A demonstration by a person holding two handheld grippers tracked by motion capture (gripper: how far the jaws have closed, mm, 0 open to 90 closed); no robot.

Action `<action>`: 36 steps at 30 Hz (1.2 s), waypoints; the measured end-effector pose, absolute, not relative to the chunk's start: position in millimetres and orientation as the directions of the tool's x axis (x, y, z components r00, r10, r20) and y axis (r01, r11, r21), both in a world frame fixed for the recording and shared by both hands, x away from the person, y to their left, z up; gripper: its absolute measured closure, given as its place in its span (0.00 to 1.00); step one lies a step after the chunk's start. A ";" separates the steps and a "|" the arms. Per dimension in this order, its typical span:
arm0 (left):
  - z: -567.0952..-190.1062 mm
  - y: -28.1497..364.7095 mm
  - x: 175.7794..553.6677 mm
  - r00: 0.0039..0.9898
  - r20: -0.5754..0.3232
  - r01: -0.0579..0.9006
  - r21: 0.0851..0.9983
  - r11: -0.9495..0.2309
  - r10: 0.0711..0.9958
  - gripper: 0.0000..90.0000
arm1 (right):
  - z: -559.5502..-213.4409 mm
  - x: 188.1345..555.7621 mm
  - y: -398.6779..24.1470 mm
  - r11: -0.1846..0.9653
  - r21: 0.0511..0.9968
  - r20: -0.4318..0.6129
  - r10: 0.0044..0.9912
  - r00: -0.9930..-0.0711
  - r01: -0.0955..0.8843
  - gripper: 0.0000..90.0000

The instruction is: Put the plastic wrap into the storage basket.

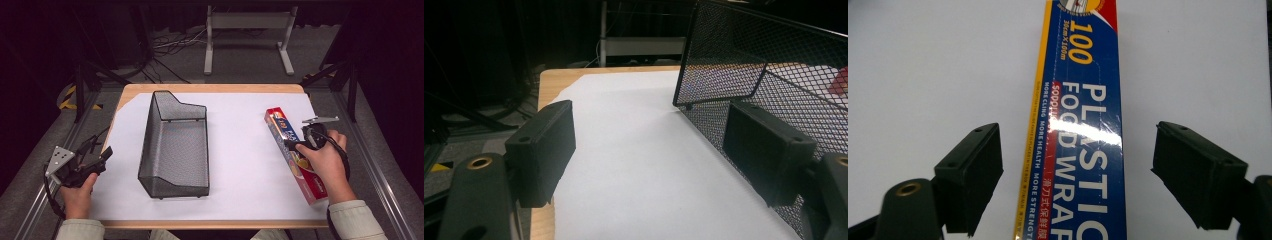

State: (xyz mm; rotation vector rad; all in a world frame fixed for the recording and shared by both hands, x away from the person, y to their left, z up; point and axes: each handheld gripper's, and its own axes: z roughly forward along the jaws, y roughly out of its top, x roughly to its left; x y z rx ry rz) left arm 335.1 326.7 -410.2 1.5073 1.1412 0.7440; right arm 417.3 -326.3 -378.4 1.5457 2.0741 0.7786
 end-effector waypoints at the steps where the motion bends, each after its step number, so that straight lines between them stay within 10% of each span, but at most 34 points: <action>1: -410.2 326.5 335.2 0.351 -0.111 0.275 0.962 0.011 0.930 0.24 | -379.8 418.3 -326.0 0.216 0.658 -0.013 0.961 -0.276 0.722 0.22; 13: -411.3 327.2 335.6 0.349 -0.113 0.277 0.961 0.013 0.930 0.24 | -396.0 426.9 -320.4 0.208 0.505 0.007 0.969 -0.245 0.837 0.23; 20: -411.6 327.2 335.8 0.349 -0.113 0.279 0.960 0.012 0.930 0.24 | -400.4 429.0 -320.8 0.185 0.434 0.031 0.975 -0.219 0.882 0.42; 36: -412.1 327.4 336.1 0.348 -0.112 0.280 0.960 0.011 0.931 0.24 | -384.4 422.5 -318.8 0.089 0.486 0.093 0.984 -0.153 0.869 0.45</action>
